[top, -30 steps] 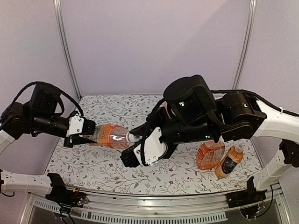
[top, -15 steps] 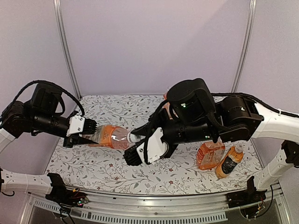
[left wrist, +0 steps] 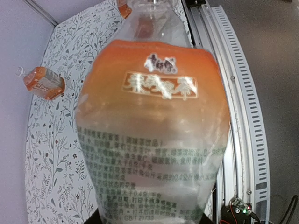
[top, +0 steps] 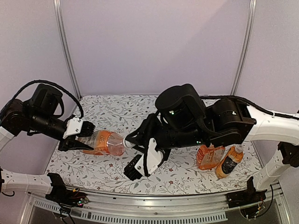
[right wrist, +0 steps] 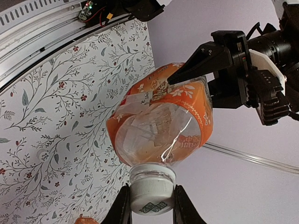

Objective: Unscrew the bottle caps

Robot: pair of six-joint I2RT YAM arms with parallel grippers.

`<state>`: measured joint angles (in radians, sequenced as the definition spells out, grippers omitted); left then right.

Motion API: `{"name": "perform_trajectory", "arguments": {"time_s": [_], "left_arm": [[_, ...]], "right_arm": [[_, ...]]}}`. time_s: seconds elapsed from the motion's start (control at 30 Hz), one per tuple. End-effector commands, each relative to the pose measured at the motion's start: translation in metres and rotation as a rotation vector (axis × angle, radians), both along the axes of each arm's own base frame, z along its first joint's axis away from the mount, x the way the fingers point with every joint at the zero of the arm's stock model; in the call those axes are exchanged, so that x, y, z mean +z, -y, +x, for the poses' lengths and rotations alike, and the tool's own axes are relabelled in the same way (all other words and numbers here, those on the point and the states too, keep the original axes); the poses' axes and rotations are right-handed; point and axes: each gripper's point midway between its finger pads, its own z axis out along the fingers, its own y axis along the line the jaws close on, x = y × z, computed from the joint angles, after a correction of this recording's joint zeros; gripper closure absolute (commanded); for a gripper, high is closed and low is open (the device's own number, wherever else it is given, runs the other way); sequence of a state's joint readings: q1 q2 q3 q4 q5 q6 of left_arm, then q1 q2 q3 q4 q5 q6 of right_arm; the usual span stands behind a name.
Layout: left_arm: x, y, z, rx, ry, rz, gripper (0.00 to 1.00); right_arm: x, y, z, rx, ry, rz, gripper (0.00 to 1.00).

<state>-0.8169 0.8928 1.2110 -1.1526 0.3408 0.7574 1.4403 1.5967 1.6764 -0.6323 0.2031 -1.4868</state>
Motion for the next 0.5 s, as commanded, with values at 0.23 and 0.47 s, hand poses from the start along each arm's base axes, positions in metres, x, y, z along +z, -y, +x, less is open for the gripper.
{"name": "perform_trajectory", "arguments": {"time_s": [0.23, 0.47], "left_arm": [[0.020, 0.009, -0.008, -0.042, 0.004, -0.092, 0.82], [0.026, 0.010, -0.002, -0.024, 0.037, -0.107, 0.82]], "right_arm": [[0.000, -0.013, 0.008, 0.009, 0.089, 0.037, 1.00], [0.010, -0.016, 0.008, -0.016, 0.052, 0.125, 0.87]]}}
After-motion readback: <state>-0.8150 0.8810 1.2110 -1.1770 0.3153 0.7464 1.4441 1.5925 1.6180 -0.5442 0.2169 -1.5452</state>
